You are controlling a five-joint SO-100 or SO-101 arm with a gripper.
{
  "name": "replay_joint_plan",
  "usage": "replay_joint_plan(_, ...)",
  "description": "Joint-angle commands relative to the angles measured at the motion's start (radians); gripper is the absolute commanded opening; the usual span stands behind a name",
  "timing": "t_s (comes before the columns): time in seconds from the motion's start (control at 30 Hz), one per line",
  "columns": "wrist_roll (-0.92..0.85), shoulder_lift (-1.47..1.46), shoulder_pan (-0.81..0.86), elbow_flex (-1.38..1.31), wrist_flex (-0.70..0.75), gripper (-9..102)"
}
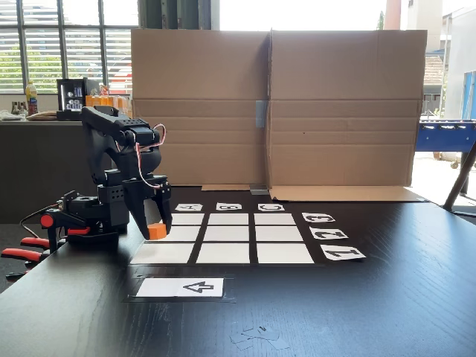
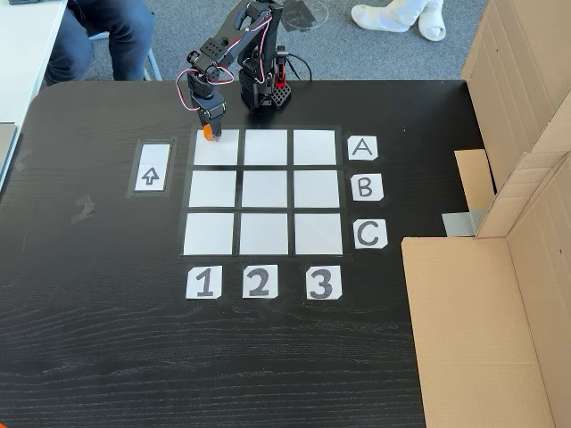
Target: Pick up the round, orange token and place it in the grid on square A1.
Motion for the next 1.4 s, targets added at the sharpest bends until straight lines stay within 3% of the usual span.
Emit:
replay_joint_plan(0.0, -0.005, -0.02, -0.015, 0.002, -0.029, 11)
replay_joint_plan(1.0, -0.006, -0.207, -0.049, 0.018, -0.146, 11)
replay_joint_plan(1.37, -0.008, -0.209, -0.041, 0.025, -0.172, 30)
